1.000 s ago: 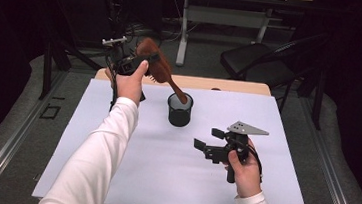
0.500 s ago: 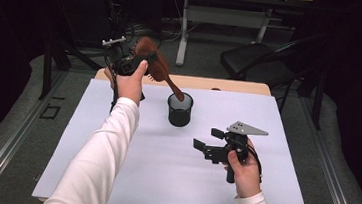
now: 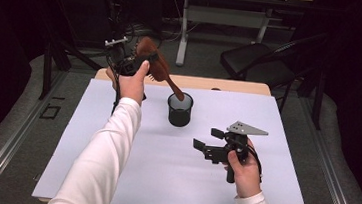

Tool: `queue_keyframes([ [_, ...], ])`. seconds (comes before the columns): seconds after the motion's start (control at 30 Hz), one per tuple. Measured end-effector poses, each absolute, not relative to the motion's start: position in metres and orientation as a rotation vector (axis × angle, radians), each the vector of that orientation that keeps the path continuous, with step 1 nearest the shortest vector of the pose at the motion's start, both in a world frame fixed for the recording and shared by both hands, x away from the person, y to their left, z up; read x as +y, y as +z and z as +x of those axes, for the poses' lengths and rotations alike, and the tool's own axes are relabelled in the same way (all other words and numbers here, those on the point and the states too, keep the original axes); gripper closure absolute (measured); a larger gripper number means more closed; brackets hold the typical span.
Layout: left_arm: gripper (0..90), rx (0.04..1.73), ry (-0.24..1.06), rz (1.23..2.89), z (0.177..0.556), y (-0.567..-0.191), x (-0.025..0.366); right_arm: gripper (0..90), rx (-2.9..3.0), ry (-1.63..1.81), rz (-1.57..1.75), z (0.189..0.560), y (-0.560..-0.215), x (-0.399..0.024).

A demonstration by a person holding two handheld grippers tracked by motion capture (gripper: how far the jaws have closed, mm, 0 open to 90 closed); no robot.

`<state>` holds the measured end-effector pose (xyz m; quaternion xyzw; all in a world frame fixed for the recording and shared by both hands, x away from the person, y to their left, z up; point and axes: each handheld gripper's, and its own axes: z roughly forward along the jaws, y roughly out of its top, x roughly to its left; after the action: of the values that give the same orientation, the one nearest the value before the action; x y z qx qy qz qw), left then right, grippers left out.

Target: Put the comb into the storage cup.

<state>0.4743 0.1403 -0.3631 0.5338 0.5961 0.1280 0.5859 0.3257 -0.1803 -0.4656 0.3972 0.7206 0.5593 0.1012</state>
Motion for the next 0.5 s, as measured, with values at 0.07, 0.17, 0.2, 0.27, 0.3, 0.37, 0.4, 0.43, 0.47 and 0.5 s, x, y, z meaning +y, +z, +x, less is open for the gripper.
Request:
queue_keyframes([
  [0.07, 51.1, 1.393, 0.302, 1.243, 0.4746, -0.3632, 0.1405, 14.5, 2.127, 1.653, 1.171, 0.3259, -0.4656, -0.1804],
  [0.17, 51.1, 1.398, 0.308, 1.240, 0.4750, -0.3631, 0.1417, 14.6, 2.130, 1.653, 1.169, 0.3257, -0.4657, -0.1799],
  [0.2, 51.1, 1.398, 0.307, 1.236, 0.4750, -0.3631, 0.1419, 14.5, 2.132, 1.651, 1.169, 0.3257, -0.4658, -0.1796],
  [0.27, 51.1, 1.397, 0.312, 1.238, 0.4750, -0.3629, 0.1424, 14.5, 2.133, 1.648, 1.170, 0.3257, -0.4659, -0.1794],
  [0.3, 51.1, 1.397, 0.314, 1.237, 0.4751, -0.3628, 0.1424, 14.5, 2.134, 1.648, 1.171, 0.3257, -0.4659, -0.1794],
  [0.37, 51.0, 1.398, 0.318, 1.237, 0.4750, -0.3624, 0.1424, 14.5, 2.135, 1.647, 1.170, 0.3257, -0.4658, -0.1797],
  [0.4, 51.0, 1.399, 0.323, 1.235, 0.4749, -0.3625, 0.1422, 14.6, 2.132, 1.650, 1.170, 0.3258, -0.4658, -0.1797],
  [0.43, 51.0, 1.401, 0.326, 1.234, 0.4749, -0.3626, 0.1420, 14.5, 2.131, 1.650, 1.171, 0.3258, -0.4659, -0.1798],
  [0.47, 51.0, 1.401, 0.330, 1.238, 0.4750, -0.3628, 0.1418, 14.5, 2.131, 1.648, 1.173, 0.3257, -0.4659, -0.1798],
  [0.5, 51.0, 1.400, 0.331, 1.239, 0.4753, -0.3630, 0.1416, 14.5, 2.132, 1.649, 1.171, 0.3258, -0.4659, -0.1798],
])
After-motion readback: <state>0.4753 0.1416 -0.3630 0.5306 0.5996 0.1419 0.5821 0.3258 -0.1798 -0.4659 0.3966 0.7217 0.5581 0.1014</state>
